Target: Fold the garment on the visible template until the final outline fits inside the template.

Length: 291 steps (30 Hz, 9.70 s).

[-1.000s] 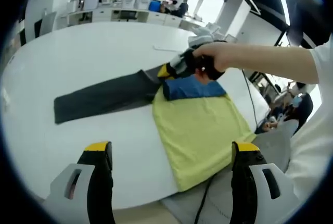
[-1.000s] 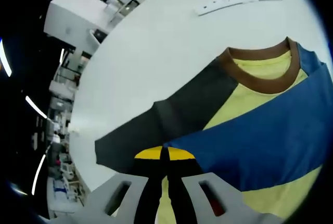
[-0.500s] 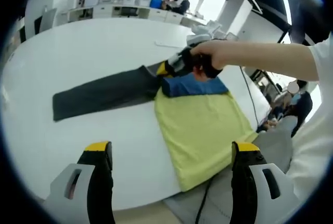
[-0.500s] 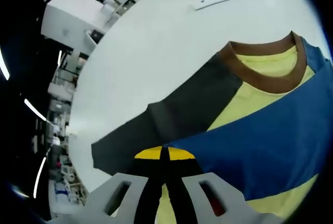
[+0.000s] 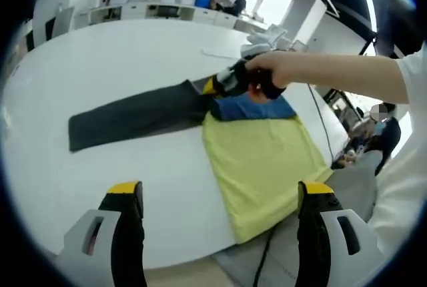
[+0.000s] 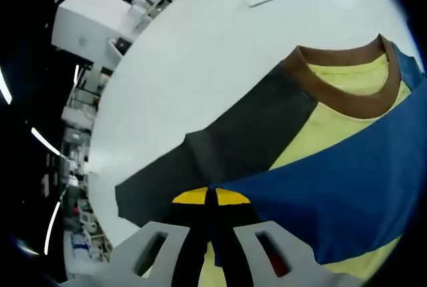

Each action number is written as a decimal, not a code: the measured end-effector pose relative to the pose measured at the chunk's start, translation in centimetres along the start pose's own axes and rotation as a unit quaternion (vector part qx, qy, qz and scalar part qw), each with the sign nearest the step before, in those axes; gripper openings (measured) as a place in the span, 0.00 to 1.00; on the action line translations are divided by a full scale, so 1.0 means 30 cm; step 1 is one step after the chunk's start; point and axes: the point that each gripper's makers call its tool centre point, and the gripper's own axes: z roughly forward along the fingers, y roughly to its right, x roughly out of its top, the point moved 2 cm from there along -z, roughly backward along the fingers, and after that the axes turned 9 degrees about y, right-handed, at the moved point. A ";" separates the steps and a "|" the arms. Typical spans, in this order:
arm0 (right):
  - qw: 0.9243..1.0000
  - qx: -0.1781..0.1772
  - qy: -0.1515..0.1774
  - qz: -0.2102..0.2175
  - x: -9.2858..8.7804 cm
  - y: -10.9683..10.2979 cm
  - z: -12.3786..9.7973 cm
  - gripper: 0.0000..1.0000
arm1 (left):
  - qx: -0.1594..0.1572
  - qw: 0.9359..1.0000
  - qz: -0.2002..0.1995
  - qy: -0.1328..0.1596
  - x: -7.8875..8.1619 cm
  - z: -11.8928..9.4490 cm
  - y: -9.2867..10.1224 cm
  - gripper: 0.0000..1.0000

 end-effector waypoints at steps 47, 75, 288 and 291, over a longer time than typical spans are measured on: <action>0.970 0.148 0.040 -0.190 0.006 -0.028 -0.188 0.15 | -0.006 1.000 0.023 0.015 0.040 -0.036 0.072 0.93; 0.951 0.168 0.035 -0.257 -0.040 0.101 -0.412 0.55 | 0.002 0.999 0.042 0.018 0.072 -0.080 0.120 0.93; 0.955 0.081 0.194 -0.207 -0.116 0.570 -1.106 0.96 | 0.106 0.989 -0.103 0.001 0.182 0.072 -0.421 0.96; 0.956 0.086 0.194 -0.203 -0.115 0.560 -1.105 0.96 | 0.111 0.988 -0.104 0.000 0.176 0.078 -0.439 0.95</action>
